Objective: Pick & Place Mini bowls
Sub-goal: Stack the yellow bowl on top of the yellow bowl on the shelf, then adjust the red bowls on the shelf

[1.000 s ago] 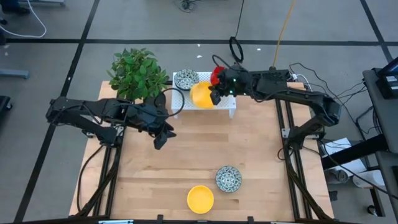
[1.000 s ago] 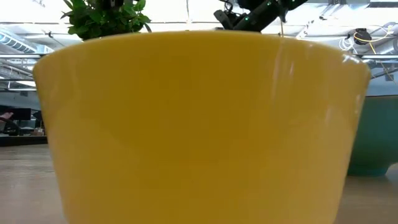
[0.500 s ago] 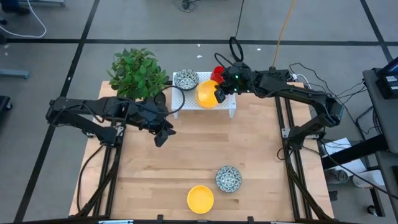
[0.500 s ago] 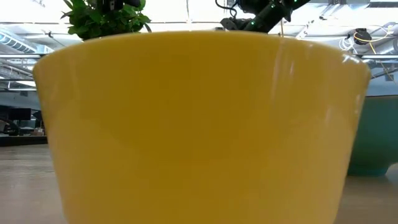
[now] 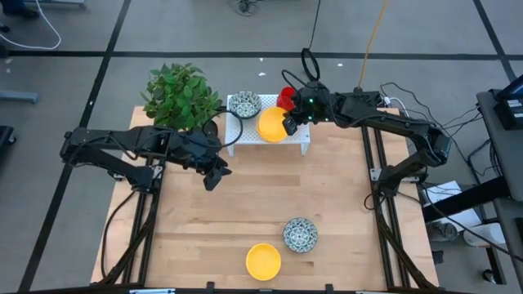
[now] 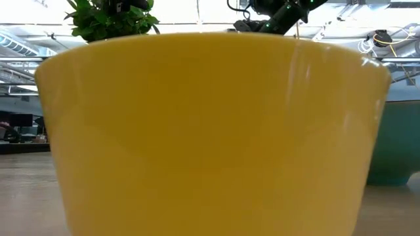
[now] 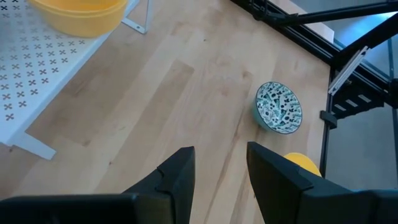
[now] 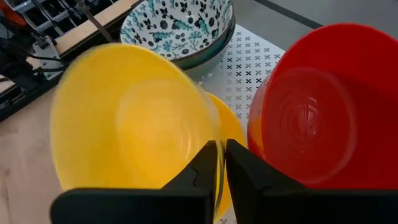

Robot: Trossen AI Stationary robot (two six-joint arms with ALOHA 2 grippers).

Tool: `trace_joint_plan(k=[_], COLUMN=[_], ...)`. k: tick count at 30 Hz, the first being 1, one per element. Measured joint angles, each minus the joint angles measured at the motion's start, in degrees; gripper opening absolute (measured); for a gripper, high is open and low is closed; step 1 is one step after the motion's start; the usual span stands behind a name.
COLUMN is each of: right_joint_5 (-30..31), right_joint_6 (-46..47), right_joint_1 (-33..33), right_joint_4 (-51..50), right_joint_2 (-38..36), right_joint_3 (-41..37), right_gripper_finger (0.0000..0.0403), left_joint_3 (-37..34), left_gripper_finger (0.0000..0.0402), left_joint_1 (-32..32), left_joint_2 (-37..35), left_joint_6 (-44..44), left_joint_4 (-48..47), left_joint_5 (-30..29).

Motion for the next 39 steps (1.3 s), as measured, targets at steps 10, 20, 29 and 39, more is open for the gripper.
trace_joint_plan(k=[10, 20, 29, 39], right_joint_5=[0.1, 11.5, 14.8, 14.7], right_joint_6=[-1.8, -0.5, -3.6, -8.0], right_joint_1=[-0.1, -1.7, -1.9, -3.9], right_joint_4=[1.5, 7.9, 20.0, 21.8], right_joint_2=[0.0, -2.3, 3.2, 9.1], right_joint_3=[0.0, 0.0, -0.1, -0.1], right_gripper_finger=[0.0089, 0.0132, 0.0132, 0.0132], left_joint_3=[0.0, 0.0, 0.0, 0.0], left_gripper_finger=[0.0147, 0.0147, 0.0147, 0.0147], left_joint_1=[0.0, 0.0, 0.0, 0.0], left_joint_2=[0.0, 0.0, 0.0, 0.0], left_joint_6=[-0.4, -0.5, -0.6, -3.0], left_joint_4=[-0.3, -0.3, -0.3, -0.3], left_joint_5=[0.0, 0.0, -0.1, -0.1])
